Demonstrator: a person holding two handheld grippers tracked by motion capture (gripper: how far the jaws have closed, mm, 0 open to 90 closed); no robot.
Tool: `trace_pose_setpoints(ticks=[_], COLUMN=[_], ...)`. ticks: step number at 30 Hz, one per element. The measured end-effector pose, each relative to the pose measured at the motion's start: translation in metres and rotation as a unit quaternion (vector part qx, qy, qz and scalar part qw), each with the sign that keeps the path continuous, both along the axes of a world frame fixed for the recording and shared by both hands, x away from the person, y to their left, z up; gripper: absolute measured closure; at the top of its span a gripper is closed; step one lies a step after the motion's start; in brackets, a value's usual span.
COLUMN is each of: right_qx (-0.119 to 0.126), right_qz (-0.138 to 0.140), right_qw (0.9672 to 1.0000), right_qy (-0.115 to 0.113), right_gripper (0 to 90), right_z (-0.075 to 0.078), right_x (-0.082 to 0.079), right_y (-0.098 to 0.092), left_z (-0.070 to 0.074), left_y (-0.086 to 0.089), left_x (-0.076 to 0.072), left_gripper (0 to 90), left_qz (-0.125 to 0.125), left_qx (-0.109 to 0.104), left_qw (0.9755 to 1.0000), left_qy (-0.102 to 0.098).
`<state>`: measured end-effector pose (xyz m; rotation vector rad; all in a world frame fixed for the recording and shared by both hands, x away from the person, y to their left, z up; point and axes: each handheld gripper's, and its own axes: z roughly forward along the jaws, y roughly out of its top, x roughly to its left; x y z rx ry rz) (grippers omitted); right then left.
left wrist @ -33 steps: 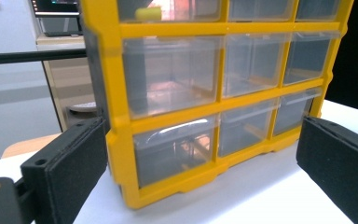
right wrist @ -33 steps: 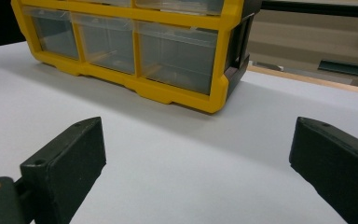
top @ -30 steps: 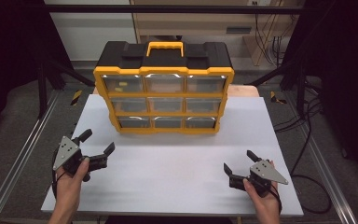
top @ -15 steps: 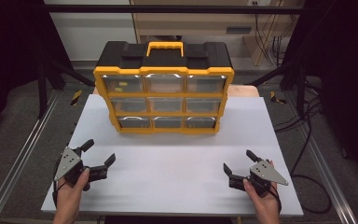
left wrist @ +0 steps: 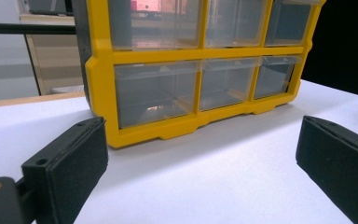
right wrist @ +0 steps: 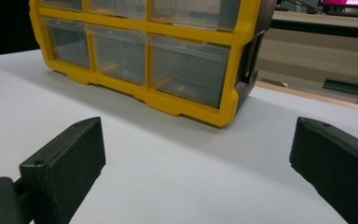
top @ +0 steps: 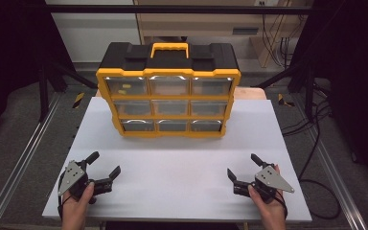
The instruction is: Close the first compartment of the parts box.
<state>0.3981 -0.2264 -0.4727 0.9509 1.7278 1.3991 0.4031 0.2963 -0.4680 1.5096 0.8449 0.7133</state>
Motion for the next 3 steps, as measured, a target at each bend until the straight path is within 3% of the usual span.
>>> trace_pose_setpoints(ticks=[3], right_qx=[-0.001], right_qz=[-0.007], right_qw=[1.0000], right_qy=[0.003], right_gripper=[3.5], right_z=[-0.0006], right_x=[0.0014], right_y=[0.0001], left_z=[-0.0009], left_y=[0.0027], left_x=[-0.0006], left_gripper=[1.9], left_qz=[0.004], left_qx=[0.006], left_qw=[1.0000], left_qy=[0.003])
